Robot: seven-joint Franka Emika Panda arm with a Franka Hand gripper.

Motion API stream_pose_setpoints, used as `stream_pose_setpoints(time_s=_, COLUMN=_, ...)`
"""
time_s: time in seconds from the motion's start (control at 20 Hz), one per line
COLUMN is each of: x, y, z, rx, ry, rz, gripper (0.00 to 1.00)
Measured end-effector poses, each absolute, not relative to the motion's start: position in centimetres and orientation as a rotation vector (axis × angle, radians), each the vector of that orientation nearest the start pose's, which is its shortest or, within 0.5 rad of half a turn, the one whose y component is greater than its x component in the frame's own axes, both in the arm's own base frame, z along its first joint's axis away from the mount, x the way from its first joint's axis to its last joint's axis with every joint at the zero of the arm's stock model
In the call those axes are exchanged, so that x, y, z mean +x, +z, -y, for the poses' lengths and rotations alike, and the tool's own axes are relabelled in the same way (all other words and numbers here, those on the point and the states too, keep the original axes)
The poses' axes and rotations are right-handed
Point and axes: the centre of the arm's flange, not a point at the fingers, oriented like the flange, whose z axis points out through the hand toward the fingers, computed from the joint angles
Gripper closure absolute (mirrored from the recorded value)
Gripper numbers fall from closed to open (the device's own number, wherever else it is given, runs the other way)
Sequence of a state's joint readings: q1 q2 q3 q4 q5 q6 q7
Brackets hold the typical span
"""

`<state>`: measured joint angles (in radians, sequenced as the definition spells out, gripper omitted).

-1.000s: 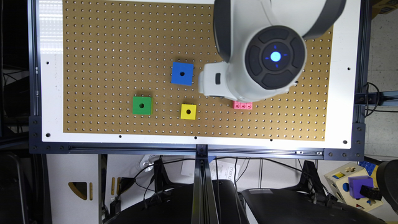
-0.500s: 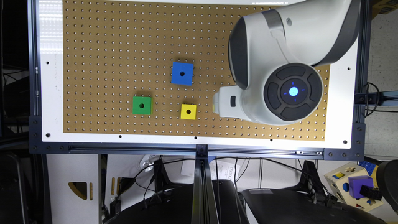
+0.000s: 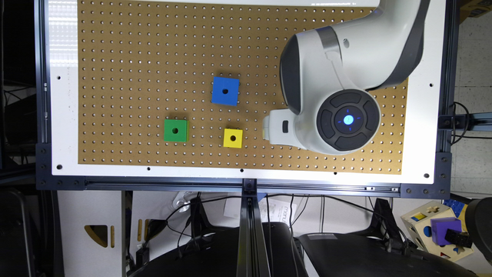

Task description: Pick up pink block.

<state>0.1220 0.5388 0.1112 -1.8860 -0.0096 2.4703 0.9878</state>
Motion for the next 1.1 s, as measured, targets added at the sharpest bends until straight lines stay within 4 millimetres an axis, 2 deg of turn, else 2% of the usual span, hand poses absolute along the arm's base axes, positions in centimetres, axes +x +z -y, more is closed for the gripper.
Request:
stream_pose_setpoints(time_s=0.1, x=62.4, y=22.5, z=-14.4, rx=-2.851, ry=-0.016, rz=-1.146, gripper=0.0)
stream_pose_setpoints(time_s=0.4, x=62.1, y=19.9, z=-14.8, rx=-2.856, ry=0.011, rz=-1.143, gripper=0.0)
stream_pose_setpoints(time_s=0.6, x=61.7, y=19.6, z=-16.1, rx=-2.857, ry=0.026, rz=-1.14, gripper=0.0)
stream_pose_setpoints(time_s=0.95, x=61.4, y=17.8, z=-16.1, rx=-2.864, ry=0.052, rz=-1.145, gripper=0.0)
stream_pose_setpoints(time_s=1.1, x=61.4, y=17.8, z=-16.1, rx=-2.863, ry=0.05, rz=-1.145, gripper=0.0)
